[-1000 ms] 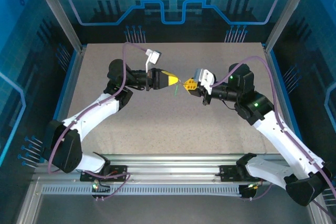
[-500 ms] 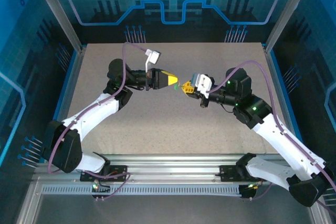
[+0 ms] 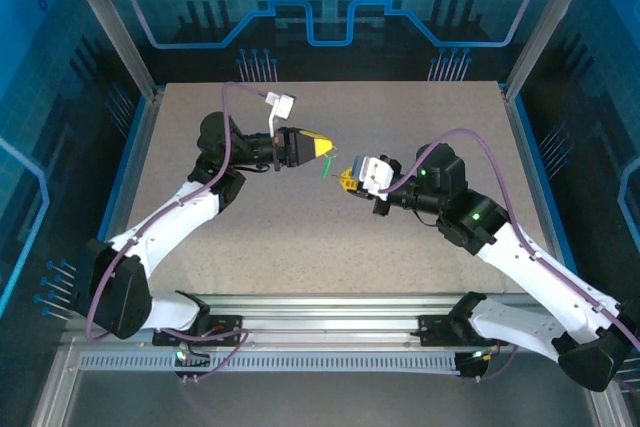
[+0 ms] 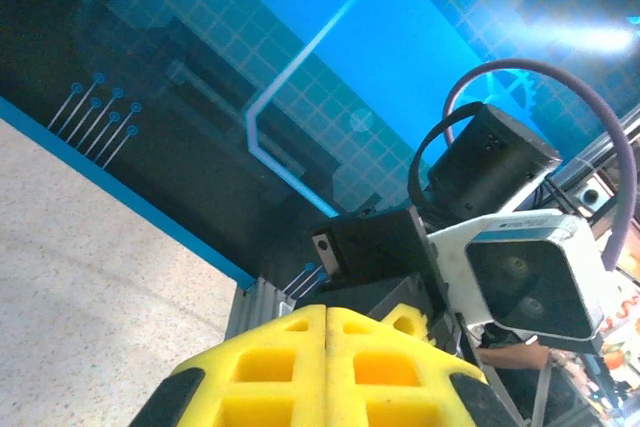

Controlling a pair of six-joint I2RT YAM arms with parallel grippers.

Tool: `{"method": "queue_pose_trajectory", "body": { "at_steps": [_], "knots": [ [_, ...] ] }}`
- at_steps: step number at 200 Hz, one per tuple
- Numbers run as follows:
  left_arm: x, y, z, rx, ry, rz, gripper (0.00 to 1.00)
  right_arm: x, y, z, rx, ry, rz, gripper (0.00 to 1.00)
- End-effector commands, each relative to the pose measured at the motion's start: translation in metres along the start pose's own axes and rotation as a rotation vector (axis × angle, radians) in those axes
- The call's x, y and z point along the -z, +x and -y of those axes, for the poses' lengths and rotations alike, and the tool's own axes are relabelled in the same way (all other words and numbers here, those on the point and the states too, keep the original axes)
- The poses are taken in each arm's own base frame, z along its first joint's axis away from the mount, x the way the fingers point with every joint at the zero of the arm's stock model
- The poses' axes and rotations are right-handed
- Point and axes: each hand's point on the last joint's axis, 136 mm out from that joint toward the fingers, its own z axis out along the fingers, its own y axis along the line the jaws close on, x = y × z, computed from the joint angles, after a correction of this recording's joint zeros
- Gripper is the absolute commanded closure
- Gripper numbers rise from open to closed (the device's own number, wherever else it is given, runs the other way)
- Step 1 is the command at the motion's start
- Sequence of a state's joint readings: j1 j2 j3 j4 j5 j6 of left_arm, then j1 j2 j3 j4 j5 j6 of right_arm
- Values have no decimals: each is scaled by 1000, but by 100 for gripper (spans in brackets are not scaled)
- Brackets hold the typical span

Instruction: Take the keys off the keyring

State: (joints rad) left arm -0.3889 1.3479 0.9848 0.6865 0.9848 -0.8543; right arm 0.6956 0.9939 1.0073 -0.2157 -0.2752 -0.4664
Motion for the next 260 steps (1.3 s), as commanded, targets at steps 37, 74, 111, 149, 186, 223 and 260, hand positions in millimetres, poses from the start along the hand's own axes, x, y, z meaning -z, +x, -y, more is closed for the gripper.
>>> {"method": "queue_pose_trajectory", "body": {
  "at_steps": [37,74,111,149,186,223,260],
  "knots": [
    [34,23,-65,16,-423,33,100,-1,28,7,-217,70,-35,100],
    [68,58,-122,106,-719,13,100,0,65,3,-345,111,-71,100],
    [105,100,-175,210,-979,-21,100,3,85,0,-421,145,-73,100],
    [133,138,-219,312,-1175,-89,100,0,102,-6,-483,154,-90,100],
    [145,161,-249,378,-1280,-150,100,-3,112,-9,-517,161,-95,100],
    [152,171,-271,401,-1345,-164,100,-5,118,-11,-532,162,-110,100],
    [165,161,-277,377,-1430,-120,80,-8,125,-8,-566,181,-127,100]
  ]
}}
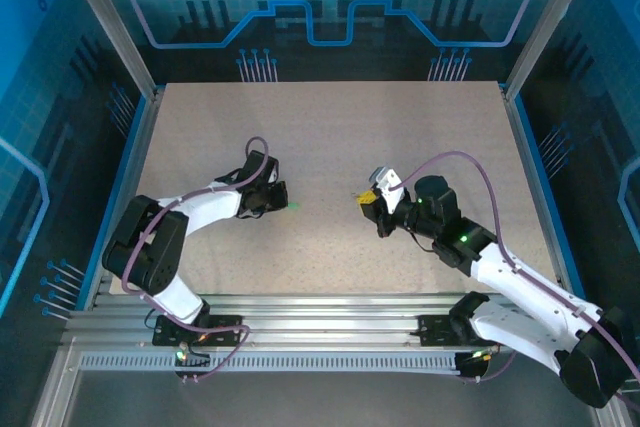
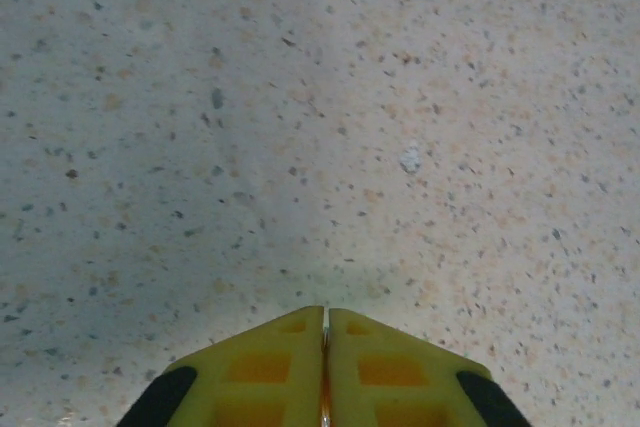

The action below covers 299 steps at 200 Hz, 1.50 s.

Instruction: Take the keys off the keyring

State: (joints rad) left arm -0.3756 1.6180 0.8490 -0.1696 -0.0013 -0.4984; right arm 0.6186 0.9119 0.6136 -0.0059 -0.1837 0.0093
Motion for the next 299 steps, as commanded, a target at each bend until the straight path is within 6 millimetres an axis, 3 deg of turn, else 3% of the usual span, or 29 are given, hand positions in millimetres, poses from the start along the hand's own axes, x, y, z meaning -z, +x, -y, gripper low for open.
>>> {"method": "queue_pose_trajectory", "body": {
  "at_steps": [1,18,62,100,122,125,128,157,194,234,257,281,283,285,287,299],
  "knots": [
    [9,-24,-5,23,-59,86,79,-4,0,11,-43,43,15,100],
    [19,-30,-4,30,-55,126,63,-8,5,18,-88,60,2,100],
    [58,-32,1,13,1,205,53,-27,36,61,-286,178,-115,100],
    [91,-28,8,9,76,265,44,-41,77,116,-490,346,-209,100],
    [104,-25,10,13,107,289,19,-44,102,147,-595,427,-256,100],
    [105,-25,11,11,110,293,6,-44,105,150,-604,433,-263,100],
    [107,-25,11,11,115,294,2,-45,108,152,-611,439,-268,100],
    [115,-24,13,11,134,302,1,-50,130,170,-660,500,-315,100],
    [116,-25,16,14,147,301,1,-55,154,178,-722,515,-358,99],
    [113,-24,15,21,141,296,1,-49,163,182,-749,538,-370,83],
    [114,-27,12,19,115,309,1,-32,154,187,-751,591,-347,61],
    [122,-38,4,11,51,346,1,-12,132,192,-737,640,-303,44],
    [123,-39,4,7,46,350,1,-10,129,193,-732,645,-296,33],
    [124,-41,4,5,42,356,1,-8,127,193,-724,650,-290,13],
    [125,-43,3,4,35,363,1,-6,124,194,-718,652,-286,3],
    [134,-55,-5,-1,-33,410,0,5,106,199,-673,691,-257,0]
  ]
}}
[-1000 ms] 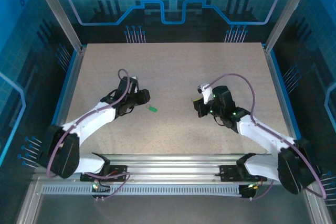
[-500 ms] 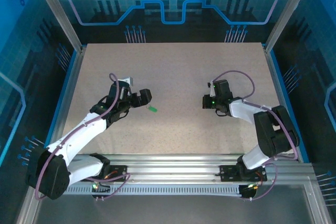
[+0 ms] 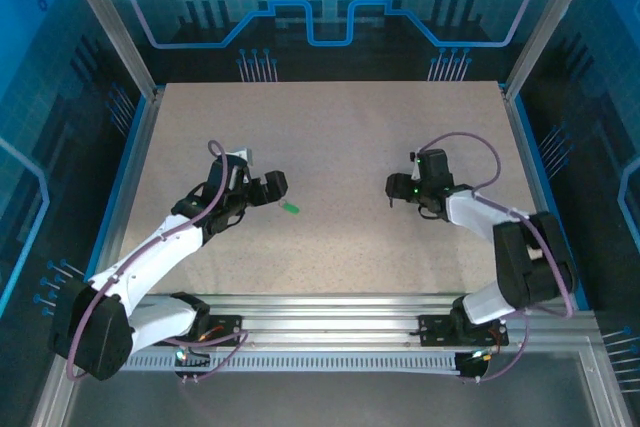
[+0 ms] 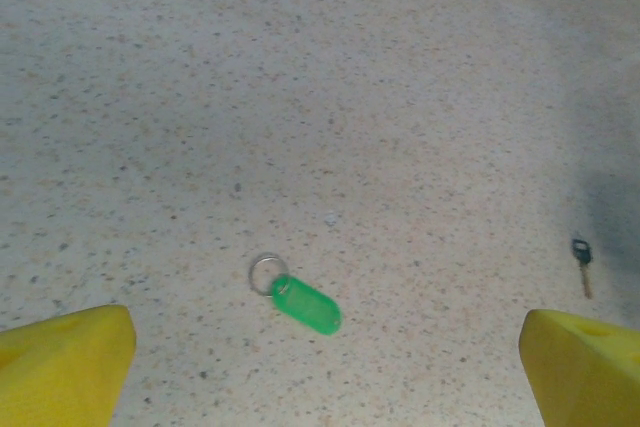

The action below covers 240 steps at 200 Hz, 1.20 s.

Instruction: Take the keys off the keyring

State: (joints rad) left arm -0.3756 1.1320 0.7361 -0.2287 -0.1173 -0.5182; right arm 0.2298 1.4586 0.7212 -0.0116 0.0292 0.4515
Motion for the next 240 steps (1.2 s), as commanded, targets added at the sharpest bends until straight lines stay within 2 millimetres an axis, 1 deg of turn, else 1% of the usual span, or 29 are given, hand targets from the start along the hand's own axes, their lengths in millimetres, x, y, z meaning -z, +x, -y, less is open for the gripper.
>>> {"method": "queue_pose_trajectory", "body": {
  "at_steps": [1,20,29,34,42,58,63,78,83,86,93,99,103,118,130,134,141,145,149,162,166,174,184,190,193,197,208,219,240],
  "knots": [
    [11,-31,-12,-36,-117,90,1,30,-30,9,20,72,96,0],
    [18,-58,-28,-93,-241,194,1,50,-55,17,66,164,165,0],
    [19,-67,-32,-151,-276,228,1,56,-64,26,81,238,183,0],
    [18,-71,-34,-194,-292,249,0,60,-70,34,90,303,200,0],
    [19,-79,-42,-241,-342,310,1,65,-77,47,112,404,232,0],
    [23,-91,-62,-303,-412,437,1,63,-82,58,198,479,278,0],
    [24,-95,-70,-296,-423,470,1,60,-82,61,225,496,291,0],
    [23,-101,-106,-208,-480,502,1,51,-80,68,302,532,356,0],
    [20,-100,-116,-177,-486,497,1,46,-77,71,320,537,371,0],
    [17,-100,-120,-170,-481,492,1,46,-79,71,317,537,401,0],
    [7,-98,-125,-183,-470,474,1,43,-79,73,308,536,450,0],
    [1,-98,-132,-195,-494,471,1,38,-75,74,318,522,479,0],
    [-4,-97,-137,-204,-516,467,1,35,-73,72,336,504,496,0],
    [-23,-90,-149,-261,-561,442,0,34,-76,66,380,486,558,0],
    [-32,-84,-152,-243,-534,466,0,24,-71,66,385,457,537,0],
    [-34,-80,-153,-238,-515,491,1,24,-73,65,392,453,547,0],
    [-37,-77,-148,-245,-455,534,1,23,-71,66,385,443,523,0],
    [-39,-70,-147,-266,-432,541,1,21,-71,63,392,413,520,0],
    [-37,-72,-142,-283,-408,573,1,20,-71,62,399,388,525,0],
    [-42,-58,-128,-340,-316,546,1,17,-68,58,397,313,510,0],
    [-41,-58,-124,-347,-295,570,1,16,-66,57,396,283,507,0],
    [-43,-51,-127,-343,-282,580,1,15,-65,59,381,232,497,0],
    [-40,-57,-125,-372,-292,646,1,13,-62,59,363,161,494,0],
    [-43,-53,-125,-365,-289,607,1,9,-54,59,366,116,491,0],
    [-45,-52,-126,-361,-294,583,1,11,-56,58,374,102,527,0],
    [-48,-52,-127,-355,-303,561,1,15,-57,58,372,108,563,0],
    [-49,-59,-131,-342,-327,573,1,18,-52,66,341,155,551,0],
    [-49,-57,-132,-338,-323,564,1,21,-55,67,347,187,589,0],
    [-49,-58,-131,-340,-323,567,1,15,-57,64,366,220,554,0]
  ]
}}
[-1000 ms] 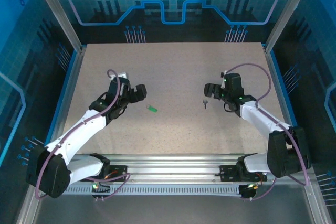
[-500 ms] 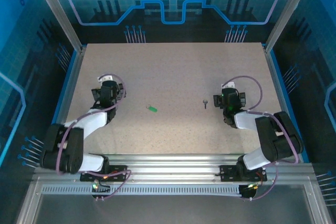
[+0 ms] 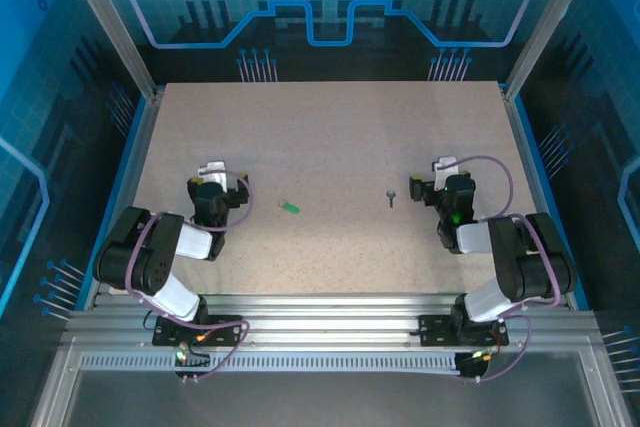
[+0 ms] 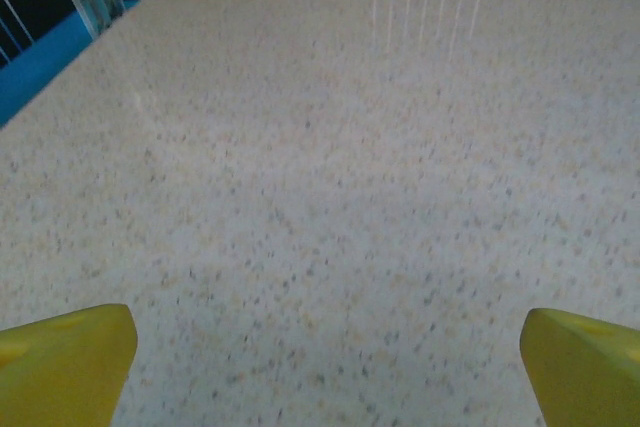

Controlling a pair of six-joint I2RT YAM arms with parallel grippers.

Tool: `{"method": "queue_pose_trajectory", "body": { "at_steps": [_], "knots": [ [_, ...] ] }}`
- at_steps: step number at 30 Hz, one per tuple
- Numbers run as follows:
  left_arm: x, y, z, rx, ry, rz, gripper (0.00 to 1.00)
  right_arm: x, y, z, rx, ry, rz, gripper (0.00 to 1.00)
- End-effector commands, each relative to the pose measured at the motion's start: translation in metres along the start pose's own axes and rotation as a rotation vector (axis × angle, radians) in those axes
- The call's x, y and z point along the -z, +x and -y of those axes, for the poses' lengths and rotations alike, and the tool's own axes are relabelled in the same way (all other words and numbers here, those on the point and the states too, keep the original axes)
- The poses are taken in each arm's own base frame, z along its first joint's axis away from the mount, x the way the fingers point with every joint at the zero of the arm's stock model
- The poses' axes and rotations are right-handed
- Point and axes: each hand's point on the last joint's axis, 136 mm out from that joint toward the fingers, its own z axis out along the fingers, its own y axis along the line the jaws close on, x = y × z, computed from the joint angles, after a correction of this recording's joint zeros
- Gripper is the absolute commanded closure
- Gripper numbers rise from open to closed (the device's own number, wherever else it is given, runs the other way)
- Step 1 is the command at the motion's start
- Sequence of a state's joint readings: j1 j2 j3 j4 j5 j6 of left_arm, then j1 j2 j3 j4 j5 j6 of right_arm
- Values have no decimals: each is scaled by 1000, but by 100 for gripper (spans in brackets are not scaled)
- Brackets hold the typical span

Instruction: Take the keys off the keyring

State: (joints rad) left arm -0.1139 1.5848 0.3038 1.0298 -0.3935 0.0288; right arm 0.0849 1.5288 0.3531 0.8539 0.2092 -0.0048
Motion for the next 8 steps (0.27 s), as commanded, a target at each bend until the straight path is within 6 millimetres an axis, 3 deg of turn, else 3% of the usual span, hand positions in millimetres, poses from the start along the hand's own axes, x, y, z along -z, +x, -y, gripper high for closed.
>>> {"method": "queue_pose_trajectory", "body": {
  "at_steps": [1,8],
  "knots": [
    [-1,-24,4,16,22,77,1,-4,-26,-5,3,4,82,0],
    [-1,-24,4,15,20,80,1,-3,-27,-5,1,-7,85,0]
  ]
}}
